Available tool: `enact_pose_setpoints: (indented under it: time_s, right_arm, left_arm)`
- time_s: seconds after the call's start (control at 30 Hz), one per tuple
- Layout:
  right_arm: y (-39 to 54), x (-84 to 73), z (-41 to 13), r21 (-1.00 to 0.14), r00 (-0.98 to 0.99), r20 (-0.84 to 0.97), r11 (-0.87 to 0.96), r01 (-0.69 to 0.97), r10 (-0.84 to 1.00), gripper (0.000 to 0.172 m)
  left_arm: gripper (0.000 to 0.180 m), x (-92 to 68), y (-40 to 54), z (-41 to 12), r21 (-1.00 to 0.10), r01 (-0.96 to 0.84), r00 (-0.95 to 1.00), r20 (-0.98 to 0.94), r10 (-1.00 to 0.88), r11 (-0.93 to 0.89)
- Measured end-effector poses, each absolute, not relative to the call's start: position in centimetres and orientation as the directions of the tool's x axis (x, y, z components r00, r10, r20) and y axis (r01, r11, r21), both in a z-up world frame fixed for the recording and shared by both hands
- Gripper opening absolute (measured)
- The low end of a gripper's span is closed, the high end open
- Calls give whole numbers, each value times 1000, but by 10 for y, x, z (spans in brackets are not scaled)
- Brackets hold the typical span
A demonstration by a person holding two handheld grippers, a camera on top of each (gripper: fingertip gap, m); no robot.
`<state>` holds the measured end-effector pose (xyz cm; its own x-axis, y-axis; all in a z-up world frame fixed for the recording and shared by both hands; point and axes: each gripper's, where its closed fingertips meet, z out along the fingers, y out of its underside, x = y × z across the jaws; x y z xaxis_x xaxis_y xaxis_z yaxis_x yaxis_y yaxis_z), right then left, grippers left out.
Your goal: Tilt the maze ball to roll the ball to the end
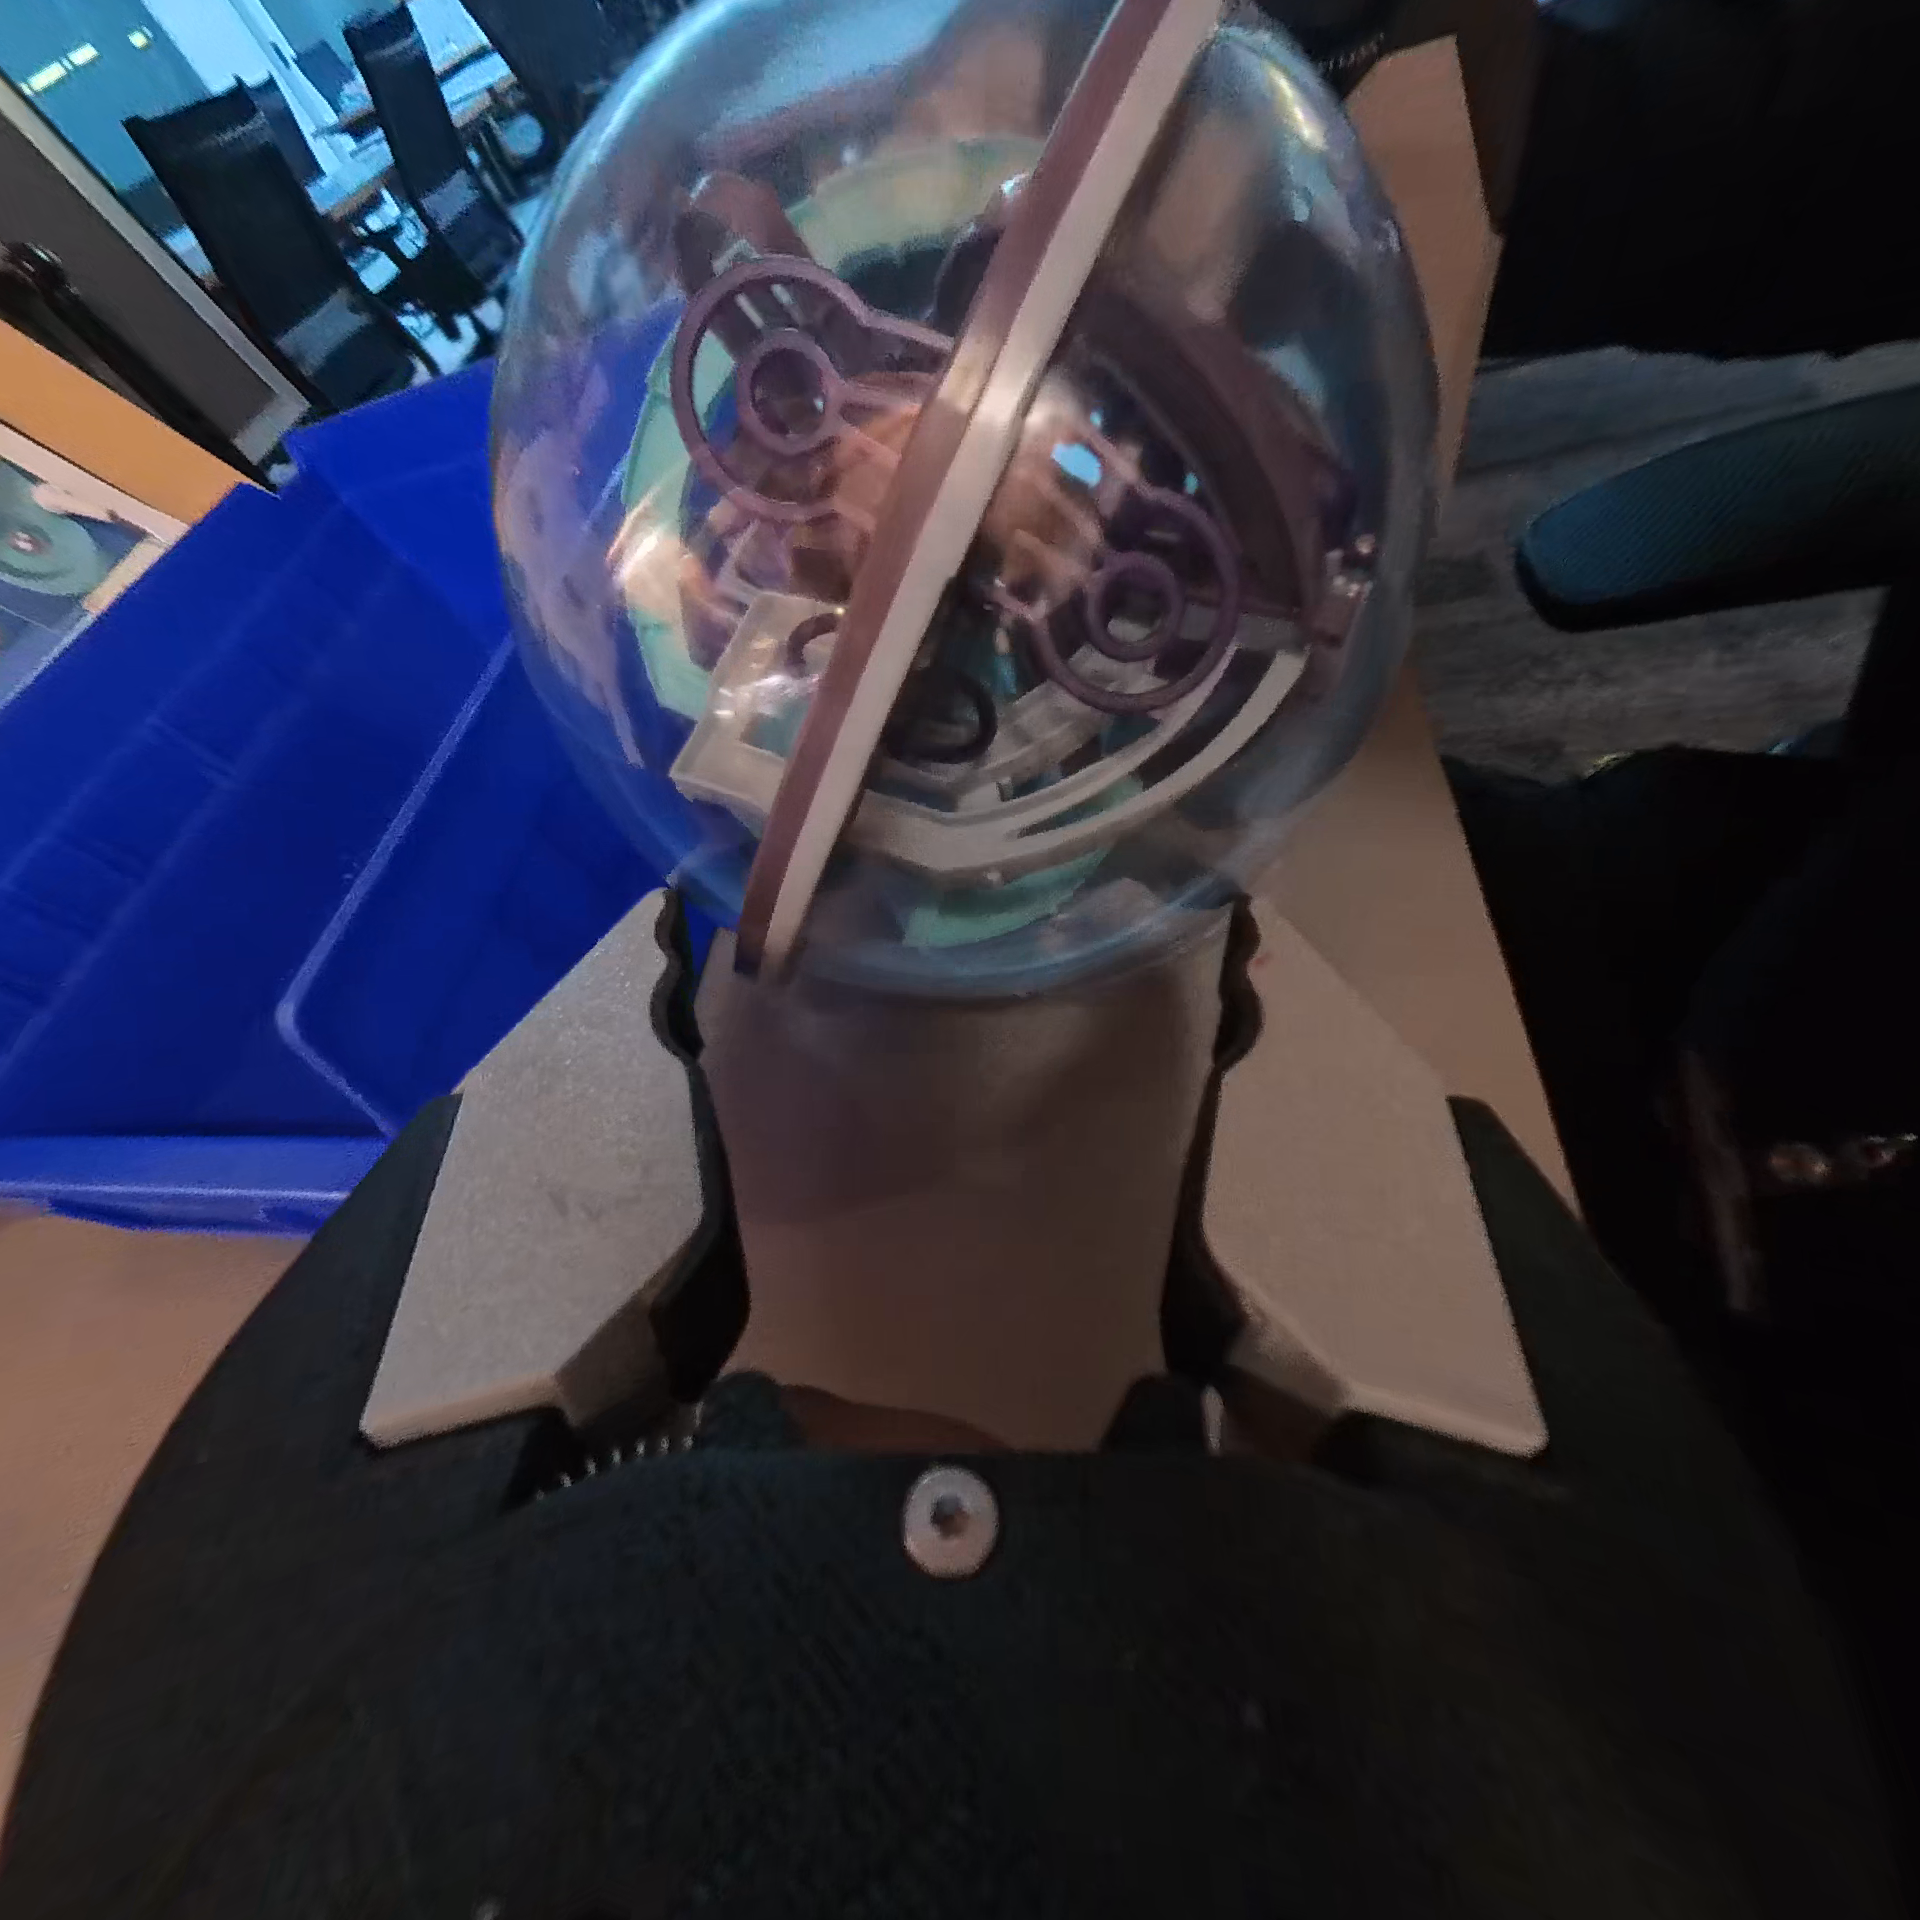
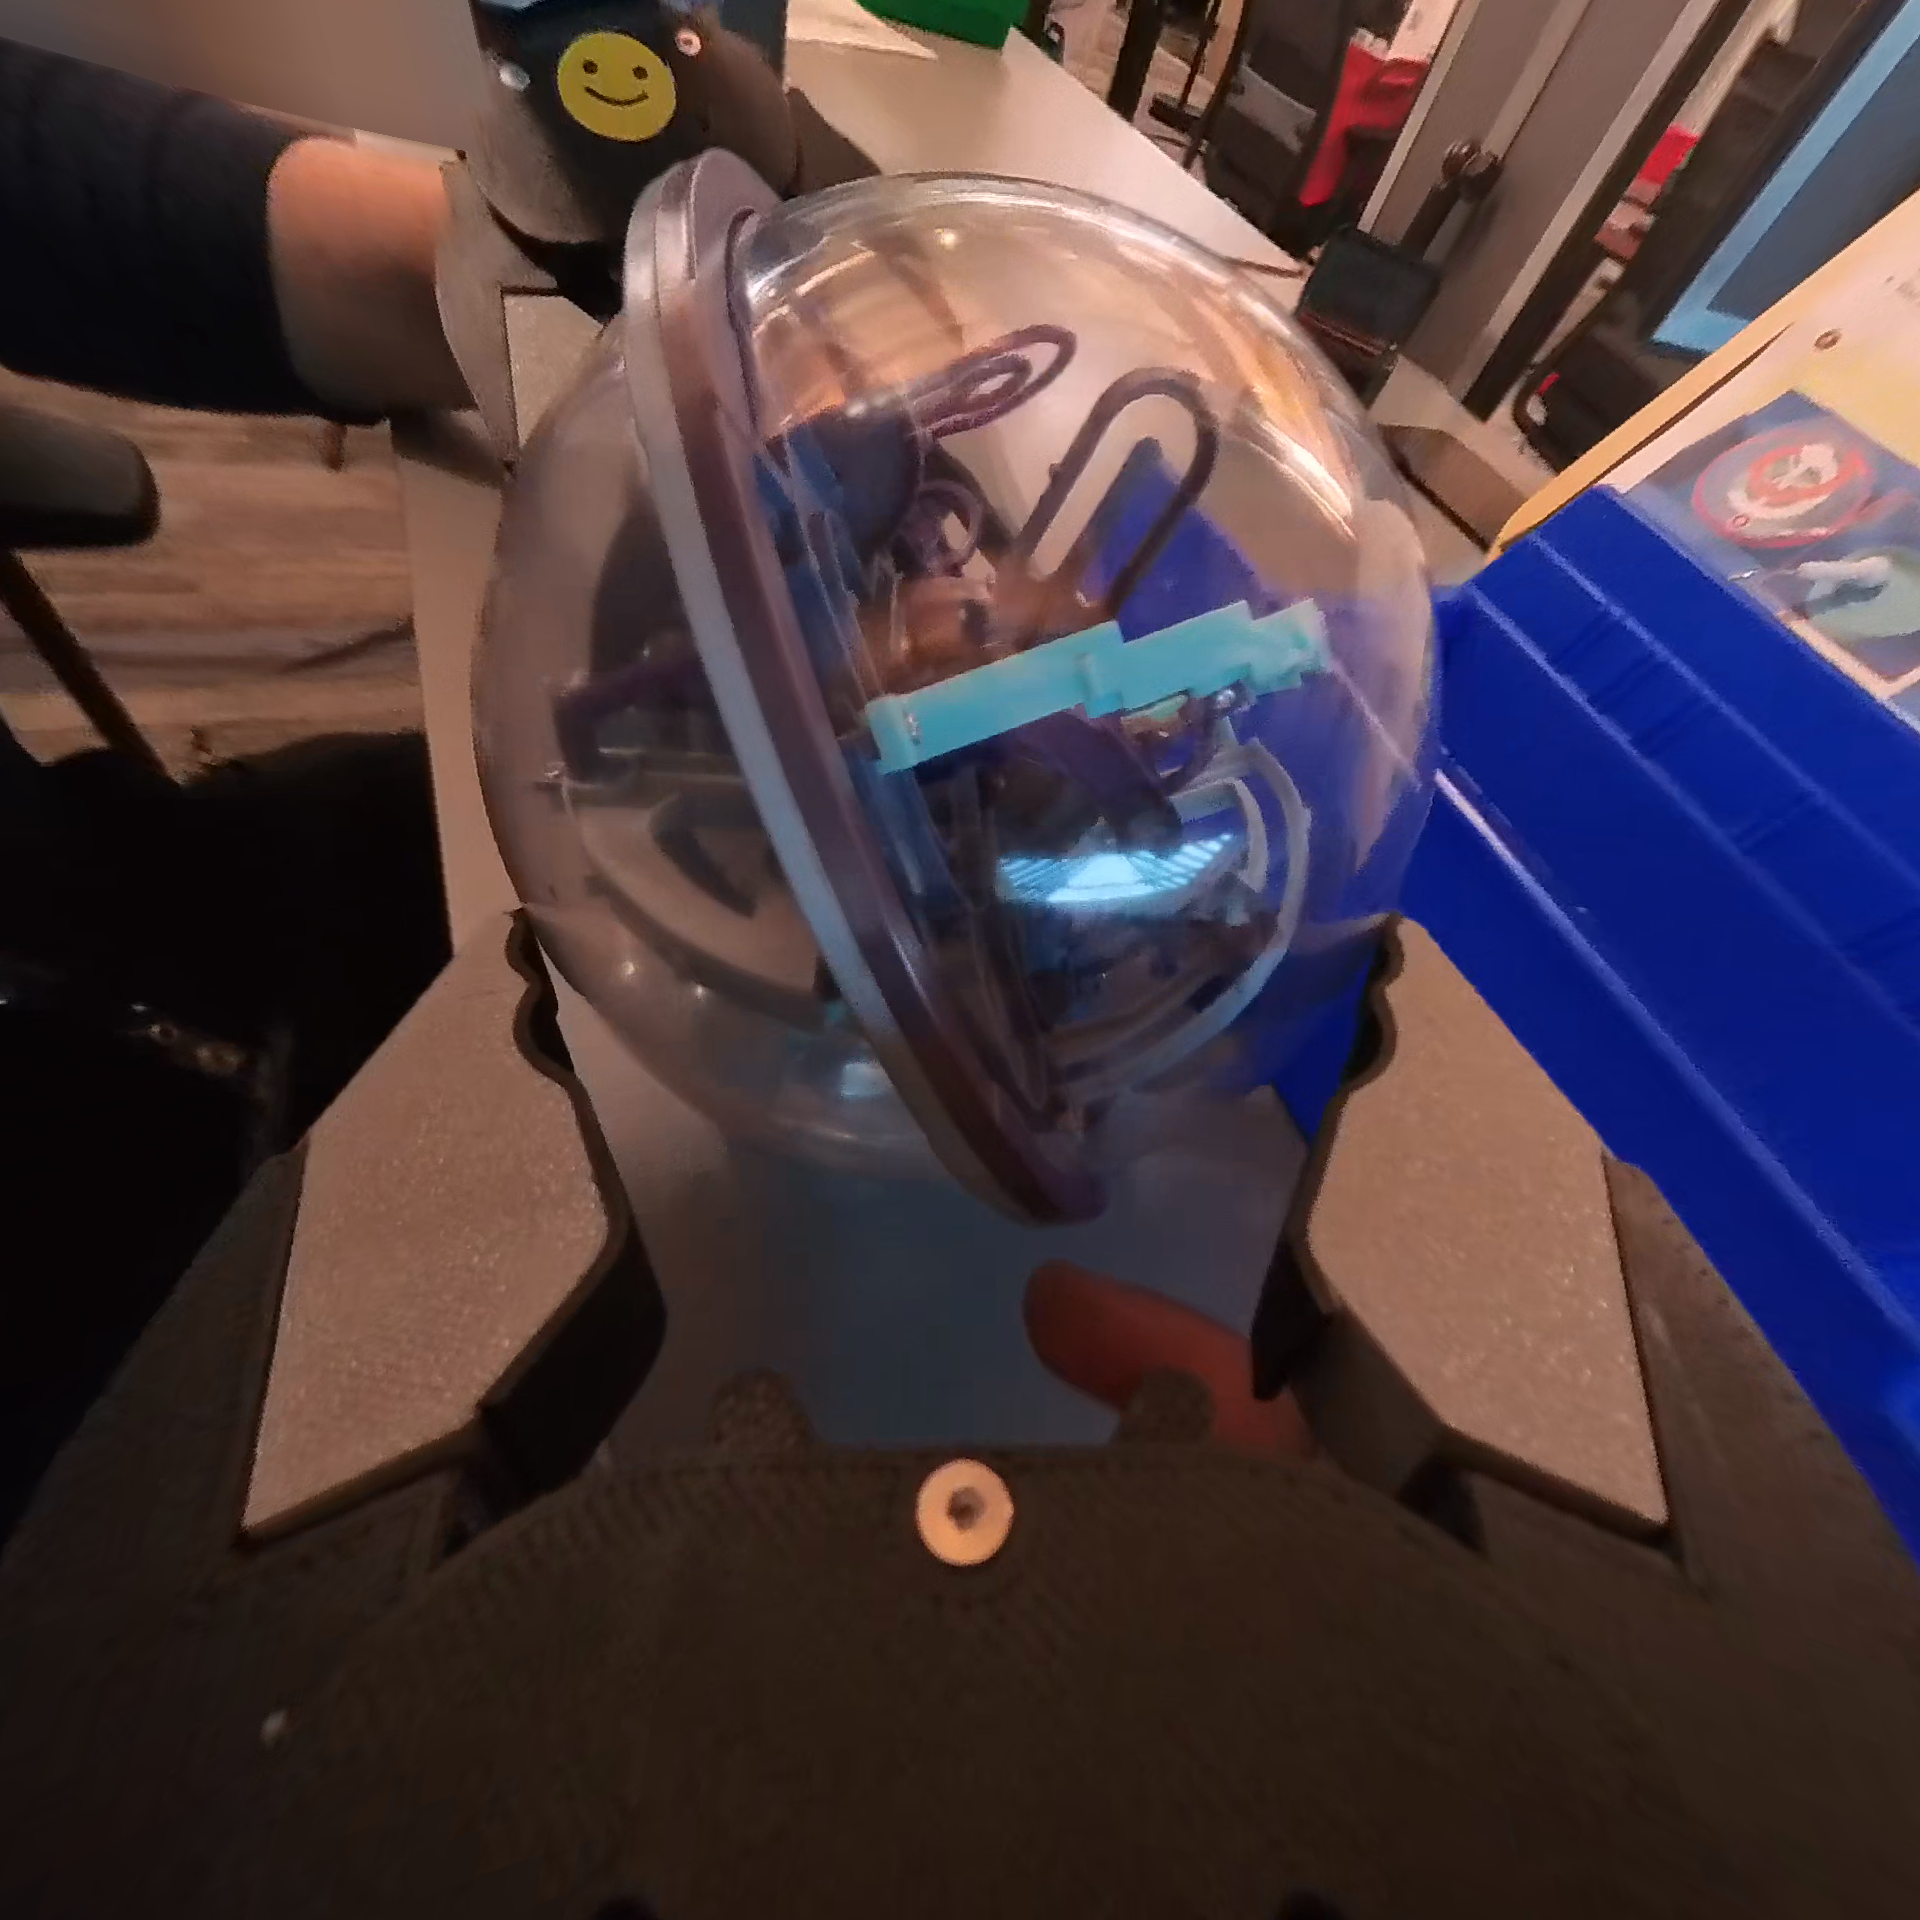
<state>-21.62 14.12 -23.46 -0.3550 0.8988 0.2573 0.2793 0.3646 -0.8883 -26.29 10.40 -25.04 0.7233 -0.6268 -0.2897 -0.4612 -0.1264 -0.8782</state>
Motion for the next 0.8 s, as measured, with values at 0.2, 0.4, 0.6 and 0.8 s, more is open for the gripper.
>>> enact_pose_setpoints:
  time_s: [0.2,0.4,0.6,0.8]
  right_arm:
    - [142,-216,-232,-919,-374,130,253,301,918,147]
    - [144,-217,-230,-930,-381,53,185,317,923,147]
    - [144,-217,-231,-932,-386,36,171,319,922,147]
    - [142,-215,-232,-918,-379,170,286,274,910,147]
  left_arm:
    - [100,-261,103,-245,-905,-383,741,-180,-647,-186]
    - [100,-260,105,-243,-919,-326,750,-110,-653,-220]
    - [100,-261,104,-241,-927,-314,752,-111,-650,-206]
    - [99,-260,104,-246,-911,-385,745,-215,-631,-145]
